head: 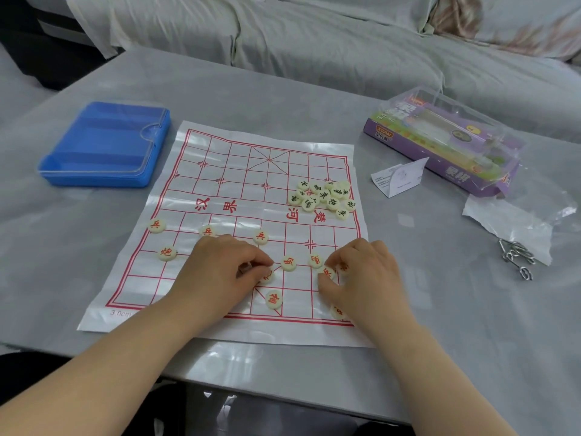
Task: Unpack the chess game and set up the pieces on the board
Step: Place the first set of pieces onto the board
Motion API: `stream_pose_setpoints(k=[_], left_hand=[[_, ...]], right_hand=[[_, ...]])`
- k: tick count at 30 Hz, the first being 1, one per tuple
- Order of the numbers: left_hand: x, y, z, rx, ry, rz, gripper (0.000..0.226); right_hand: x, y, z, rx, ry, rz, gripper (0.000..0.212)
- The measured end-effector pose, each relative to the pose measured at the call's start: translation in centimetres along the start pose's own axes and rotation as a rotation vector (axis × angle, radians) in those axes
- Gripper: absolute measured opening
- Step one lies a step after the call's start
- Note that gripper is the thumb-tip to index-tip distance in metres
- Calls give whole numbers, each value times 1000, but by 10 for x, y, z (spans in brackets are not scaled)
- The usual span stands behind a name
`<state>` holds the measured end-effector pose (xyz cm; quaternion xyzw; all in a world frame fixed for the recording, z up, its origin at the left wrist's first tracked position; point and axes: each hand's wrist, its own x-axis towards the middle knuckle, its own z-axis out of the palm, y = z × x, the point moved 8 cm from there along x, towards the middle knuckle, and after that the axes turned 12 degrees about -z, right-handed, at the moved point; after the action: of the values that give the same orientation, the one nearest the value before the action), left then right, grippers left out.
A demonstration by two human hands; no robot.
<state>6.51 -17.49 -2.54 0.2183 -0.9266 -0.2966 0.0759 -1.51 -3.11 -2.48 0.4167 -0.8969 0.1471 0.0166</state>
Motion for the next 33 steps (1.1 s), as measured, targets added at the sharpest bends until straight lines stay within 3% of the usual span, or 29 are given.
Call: stream_pose_setpoints(k=[6,12,17,26,33], left_hand=[[2,0,3,25,-1,76,19],[3,4,3,144,51,158,12],[0,7,6,121,21,182,34],[-12,15,19,145,57,271,41],[-13,14,22,172,80,291,41]], right_hand=[[16,7,-19,50,110,7,25],[41,1,8,29,22,30,29],[33,12,-8,109,76,45,27],[-7,35,-16,178,-23,139,23],[-2,27,-4,29,-72,110,29]])
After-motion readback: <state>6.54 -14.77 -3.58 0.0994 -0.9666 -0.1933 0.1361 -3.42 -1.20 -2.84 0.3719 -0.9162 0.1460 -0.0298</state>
